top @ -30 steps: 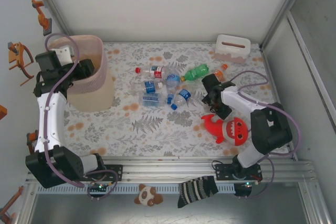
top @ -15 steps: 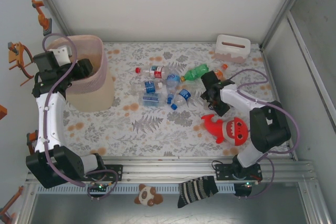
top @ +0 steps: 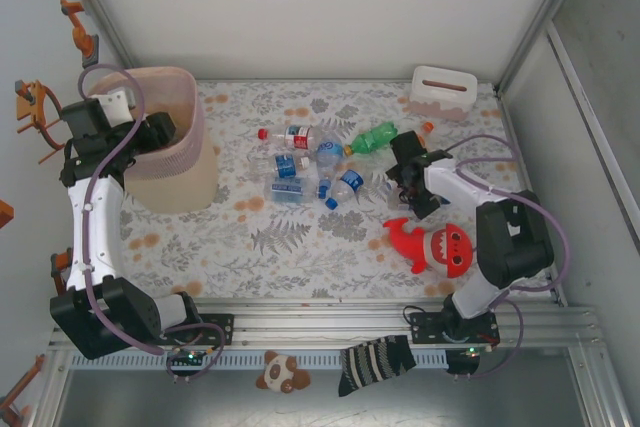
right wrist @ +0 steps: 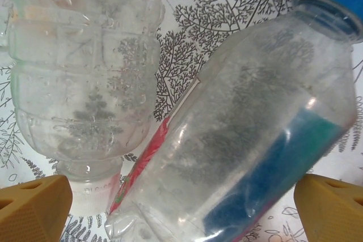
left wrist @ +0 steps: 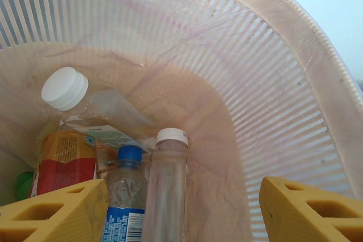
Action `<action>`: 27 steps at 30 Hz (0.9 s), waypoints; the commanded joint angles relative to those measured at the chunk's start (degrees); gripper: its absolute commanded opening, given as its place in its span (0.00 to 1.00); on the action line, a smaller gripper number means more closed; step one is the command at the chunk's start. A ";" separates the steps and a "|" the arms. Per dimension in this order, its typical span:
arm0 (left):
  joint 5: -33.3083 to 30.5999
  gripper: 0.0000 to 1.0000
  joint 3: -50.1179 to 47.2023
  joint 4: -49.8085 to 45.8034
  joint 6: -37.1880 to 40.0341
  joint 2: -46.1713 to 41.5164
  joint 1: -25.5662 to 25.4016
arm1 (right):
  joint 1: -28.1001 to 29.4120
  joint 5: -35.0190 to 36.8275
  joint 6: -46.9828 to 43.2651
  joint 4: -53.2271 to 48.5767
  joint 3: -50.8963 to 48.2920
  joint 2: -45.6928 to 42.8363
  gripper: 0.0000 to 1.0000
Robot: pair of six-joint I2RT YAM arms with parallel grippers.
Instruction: Put the plastic bottles in the bin
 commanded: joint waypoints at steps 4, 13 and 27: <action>1.65 0.70 -0.63 1.52 -1.14 -0.86 0.64 | -0.23 -0.48 3.38 1.39 -3.44 0.48 0.94; 2.02 0.71 -0.74 1.55 -1.32 -1.01 0.90 | -0.23 -1.01 4.89 2.39 -8.15 -2.26 0.88; 1.58 0.70 -0.98 1.86 -1.38 -1.43 0.91 | -0.21 -0.10 5.03 3.41 -9.94 -4.69 0.66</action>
